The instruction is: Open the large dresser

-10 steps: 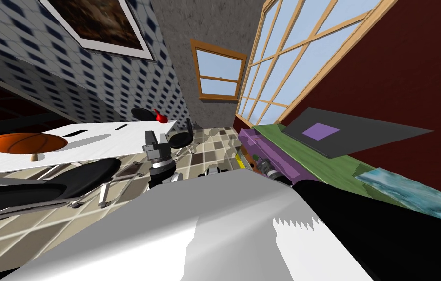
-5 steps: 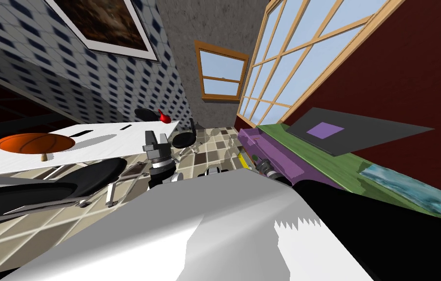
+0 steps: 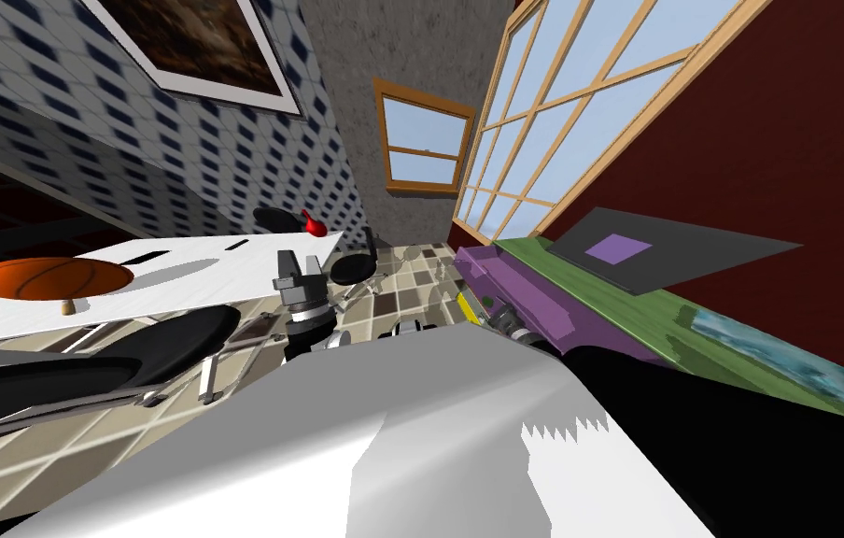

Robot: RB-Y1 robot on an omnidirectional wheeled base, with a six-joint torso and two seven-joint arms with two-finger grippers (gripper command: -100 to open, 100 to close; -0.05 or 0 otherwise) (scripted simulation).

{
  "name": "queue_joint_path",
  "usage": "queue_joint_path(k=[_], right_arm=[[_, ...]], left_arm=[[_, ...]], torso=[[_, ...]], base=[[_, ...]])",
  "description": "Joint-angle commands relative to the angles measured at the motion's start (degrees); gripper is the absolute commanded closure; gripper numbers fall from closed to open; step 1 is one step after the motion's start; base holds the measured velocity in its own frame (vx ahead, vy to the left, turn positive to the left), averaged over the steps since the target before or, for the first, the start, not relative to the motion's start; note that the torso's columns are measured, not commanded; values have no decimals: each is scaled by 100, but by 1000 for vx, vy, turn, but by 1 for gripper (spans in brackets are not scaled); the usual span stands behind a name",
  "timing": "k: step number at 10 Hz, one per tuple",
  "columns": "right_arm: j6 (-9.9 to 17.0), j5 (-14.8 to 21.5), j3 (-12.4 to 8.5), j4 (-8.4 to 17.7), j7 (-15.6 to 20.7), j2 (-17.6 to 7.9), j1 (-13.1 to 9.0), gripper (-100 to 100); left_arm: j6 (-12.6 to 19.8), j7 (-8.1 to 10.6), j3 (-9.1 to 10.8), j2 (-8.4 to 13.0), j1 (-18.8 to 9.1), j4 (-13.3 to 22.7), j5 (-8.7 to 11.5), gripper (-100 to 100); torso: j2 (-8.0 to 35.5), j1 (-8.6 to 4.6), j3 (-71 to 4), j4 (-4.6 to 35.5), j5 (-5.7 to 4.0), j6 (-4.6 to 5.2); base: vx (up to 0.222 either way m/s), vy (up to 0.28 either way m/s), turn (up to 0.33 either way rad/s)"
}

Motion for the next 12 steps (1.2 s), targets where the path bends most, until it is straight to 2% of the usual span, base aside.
queue_joint_path(k=[1, 2, 6, 7, 9, 10, 11, 12], right_arm=[[86, 28, -77, -334, -68, -37, 294, -100], [86, 28, -77, -334, -68, -37, 294, -100], [113, 129, -200, -901, -211, -111, 810, -100], [113, 129, -200, -901, -211, -111, 810, -100], [127, 179, -262, -1184, -283, -148, 1069, -100], [43, 157, -302, -1085, -265, -83, 975, -100], [41, 157, -312, -1102, -278, -86, 989, 0], [41, 157, -311, -1100, -276, -86, 987, 0]], left_arm=[[0, 0, 0, 0, 0, 0, 0, 0], [0, 0, 1, 0, 0, 0, 0, 0], [0, 0, 0, 0, 0, 0, 0, 0], [0, 0, 0, 0, 0, 0, 0, 0], [0, 0, 0, 0, 0, 0, 0, 0], [0, 0, 0, 0, 0, 0, 0, 0], [0, 0, 0, 0, -1, 0, 0, 0], [0, 0, -1, -1, -1, 0, 0, 0]], torso=[[3, 16, 4, 0, -1, 0], [4, 40, 6, 0, 5, 1], [7, 51, 6, 0, 10, 0], [2, 49, 5, -1, 7, 1], [11, 52, 10, 1, 9, 1], [11, 50, 10, 1, 9, 1], [12, 53, 11, 2, 8, -1], [12, 55, 11, 2, 9, 0]], base=[[40, -58, -64], [38, -40, -27], [38, -22, -64], [36, -13, -29], [24, -18, -60], [12, -10, -17], [0, 0, 0], [0, 0, 0]])
